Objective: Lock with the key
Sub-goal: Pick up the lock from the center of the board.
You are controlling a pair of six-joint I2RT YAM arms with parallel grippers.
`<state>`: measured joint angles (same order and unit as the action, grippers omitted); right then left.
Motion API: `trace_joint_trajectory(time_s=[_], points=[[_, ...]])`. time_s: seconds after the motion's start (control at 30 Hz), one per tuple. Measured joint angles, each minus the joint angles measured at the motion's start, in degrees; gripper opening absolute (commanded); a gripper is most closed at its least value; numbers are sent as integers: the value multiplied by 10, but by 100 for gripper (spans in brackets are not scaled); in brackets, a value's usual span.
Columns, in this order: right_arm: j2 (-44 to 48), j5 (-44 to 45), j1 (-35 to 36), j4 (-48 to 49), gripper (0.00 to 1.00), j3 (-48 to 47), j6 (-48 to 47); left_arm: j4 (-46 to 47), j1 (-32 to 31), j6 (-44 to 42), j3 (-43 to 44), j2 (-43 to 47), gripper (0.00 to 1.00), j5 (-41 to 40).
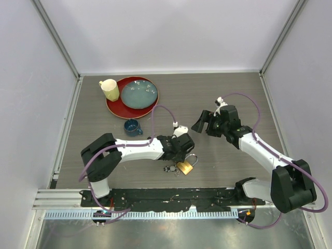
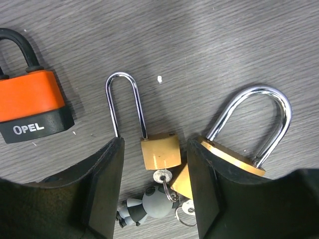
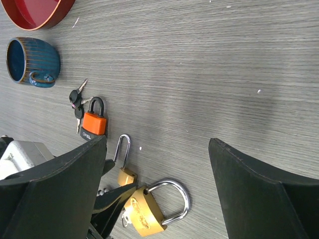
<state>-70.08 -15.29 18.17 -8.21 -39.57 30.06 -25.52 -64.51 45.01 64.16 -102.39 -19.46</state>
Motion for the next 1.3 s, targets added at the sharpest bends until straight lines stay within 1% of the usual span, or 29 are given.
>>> trace_joint_trajectory(time_s=[0.1, 0.3, 0.43, 0.57, 0.63, 0.7, 0.73, 0.97, 1.0, 1.07, 1.1, 1.17, 1.2, 1.3], points=[[1, 0, 0, 0, 89, 0, 0, -1, 0, 3, 0, 0, 58, -10], [1, 0, 0, 0, 89, 0, -2, 0, 0, 9, -1, 0, 57, -20], [1, 0, 0, 0, 89, 0, -2, 2, 0, 11, -1, -3, 52, -17], [1, 0, 0, 0, 89, 0, -3, 5, 0, 12, 0, -13, 50, -18], [1, 0, 0, 0, 89, 0, -3, 5, 0, 13, 0, -14, 45, -18], [1, 0, 0, 0, 89, 0, -3, 5, 0, 13, 0, -15, 43, -20], [1, 0, 0, 0, 89, 0, -3, 6, 0, 13, 0, -17, 40, -20], [1, -1, 0, 0, 89, 0, -3, 9, 0, 10, 8, -27, 37, -23], [1, -1, 0, 0, 89, 0, -3, 9, 0, 10, 9, -28, 30, -23], [1, -1, 0, 0, 89, 0, -3, 11, 0, 11, 9, -28, 22, -23], [1, -2, 0, 0, 89, 0, -3, 13, 0, 10, 9, -28, 13, -22], [1, -4, 0, 0, 89, 0, -3, 24, -1, 10, 9, -29, 3, -14], [1, -4, 0, 0, 89, 0, -3, 27, -2, 11, 9, -29, 0, -13], [1, -5, 0, 0, 89, 0, -3, 32, -4, 9, 10, -29, 0, -6]])
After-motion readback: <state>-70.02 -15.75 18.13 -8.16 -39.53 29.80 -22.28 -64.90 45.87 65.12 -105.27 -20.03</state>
